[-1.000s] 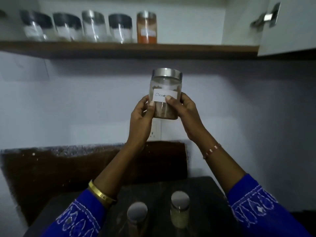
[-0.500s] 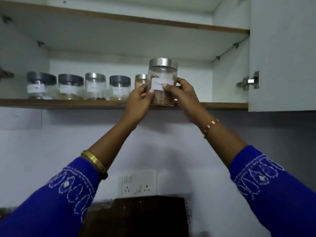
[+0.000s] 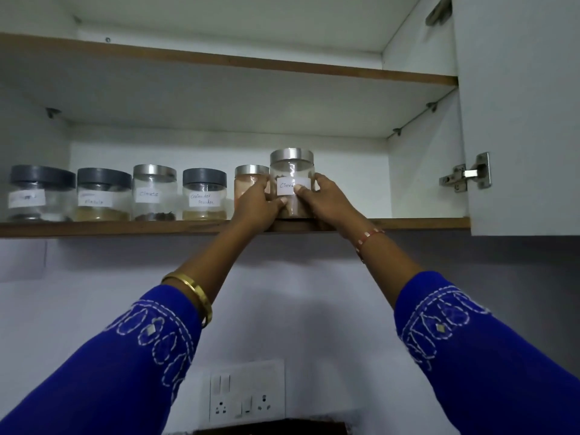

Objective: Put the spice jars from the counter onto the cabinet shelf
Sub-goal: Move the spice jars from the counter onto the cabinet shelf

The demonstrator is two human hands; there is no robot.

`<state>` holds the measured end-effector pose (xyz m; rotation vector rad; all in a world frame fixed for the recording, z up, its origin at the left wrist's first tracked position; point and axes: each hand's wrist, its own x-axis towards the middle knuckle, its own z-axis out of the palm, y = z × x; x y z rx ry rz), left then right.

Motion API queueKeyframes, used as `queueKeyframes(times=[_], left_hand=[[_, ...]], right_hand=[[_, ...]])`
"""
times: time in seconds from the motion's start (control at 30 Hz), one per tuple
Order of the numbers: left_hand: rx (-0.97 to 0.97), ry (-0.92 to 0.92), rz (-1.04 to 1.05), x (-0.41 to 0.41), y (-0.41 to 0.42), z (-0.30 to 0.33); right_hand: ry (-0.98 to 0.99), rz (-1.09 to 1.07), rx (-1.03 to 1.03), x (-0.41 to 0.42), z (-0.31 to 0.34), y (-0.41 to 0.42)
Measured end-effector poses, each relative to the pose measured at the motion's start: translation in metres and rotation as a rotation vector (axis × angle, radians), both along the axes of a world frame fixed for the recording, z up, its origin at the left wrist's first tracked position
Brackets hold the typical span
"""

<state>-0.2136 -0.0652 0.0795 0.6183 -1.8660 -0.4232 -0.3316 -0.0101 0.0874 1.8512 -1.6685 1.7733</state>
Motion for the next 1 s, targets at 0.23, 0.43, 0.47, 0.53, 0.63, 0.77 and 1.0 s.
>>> queueKeyframes(times=[0.23, 0.43, 0.47, 0.53, 0.63, 0.77, 1.0], left_hand=[[0.020, -0.208, 0.149, -0.017, -0.027, 0.016], [0.068, -0.304, 0.142, -0.031, -0.036, 0.024], [0.075, -0.335, 0.147, -0.033, -0.037, 0.025], [0.081, -0.389, 0.159, -0.036, -0.040, 0.028], [0.102, -0.358, 0.190, -0.040, -0.046, 0.031], [0.060, -0.301, 0.207, -0.040, -0.046, 0.028], [-0.184, -0.148, 0.222, -0.035, -0.032, 0.009]], right_hand=[[0.135, -0.358, 0.069, -0.019, 0.001, -0.032], [0.112, -0.470, -0.009, -0.030, 0.002, -0.051], [0.134, -0.475, -0.002, -0.029, 0.003, -0.052], [0.173, -0.467, 0.044, -0.029, 0.004, -0.051], [0.199, -0.439, 0.112, -0.030, 0.006, -0.048], [0.219, -0.443, 0.127, -0.027, 0.003, -0.045], [0.305, -0.418, 0.063, -0.023, -0.008, -0.029]])
